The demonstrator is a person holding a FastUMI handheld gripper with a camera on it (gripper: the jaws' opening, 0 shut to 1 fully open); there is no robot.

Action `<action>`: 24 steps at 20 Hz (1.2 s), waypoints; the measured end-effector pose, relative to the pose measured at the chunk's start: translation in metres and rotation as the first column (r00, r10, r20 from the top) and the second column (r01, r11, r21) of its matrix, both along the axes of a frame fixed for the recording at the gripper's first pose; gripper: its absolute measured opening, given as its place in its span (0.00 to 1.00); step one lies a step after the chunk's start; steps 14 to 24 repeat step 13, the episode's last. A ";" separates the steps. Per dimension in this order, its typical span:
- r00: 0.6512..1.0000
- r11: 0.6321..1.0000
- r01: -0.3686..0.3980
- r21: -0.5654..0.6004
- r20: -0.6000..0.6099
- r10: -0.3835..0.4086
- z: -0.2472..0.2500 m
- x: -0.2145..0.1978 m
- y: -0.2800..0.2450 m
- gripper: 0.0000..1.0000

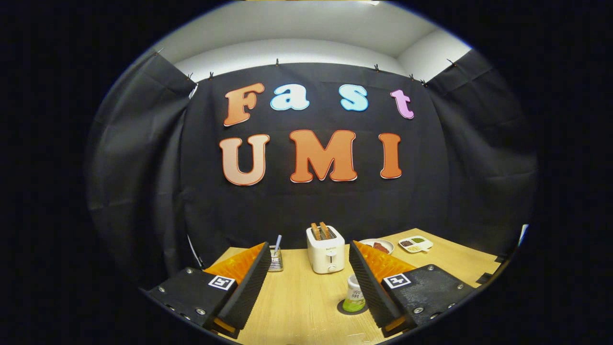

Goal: Take the bottle from table, then pour the juice into the cup, finally place the bottle on the coaster

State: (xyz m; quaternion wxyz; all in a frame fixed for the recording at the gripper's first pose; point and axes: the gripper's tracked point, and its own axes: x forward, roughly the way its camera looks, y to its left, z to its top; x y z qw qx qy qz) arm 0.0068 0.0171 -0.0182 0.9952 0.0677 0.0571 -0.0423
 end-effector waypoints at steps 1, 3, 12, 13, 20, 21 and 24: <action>1.000 1.000 -0.008 0.024 0.008 0.008 0.004 -0.004 0.002 0.97; 1.000 0.999 -0.001 0.041 0.009 0.001 0.006 -0.017 0.001 0.97; 0.998 0.997 -0.050 0.058 0.035 0.048 -0.006 -0.026 0.008 0.97; 0.996 0.996 -0.071 0.058 0.049 0.068 -0.006 -0.024 0.011 0.97; 0.996 0.996 -0.071 0.058 0.049 0.068 -0.006 -0.024 0.011 0.97; 0.996 0.996 -0.071 0.058 0.049 0.068 -0.006 -0.024 0.011 0.97; 0.996 0.996 -0.071 0.058 0.049 0.068 -0.006 -0.024 0.011 0.97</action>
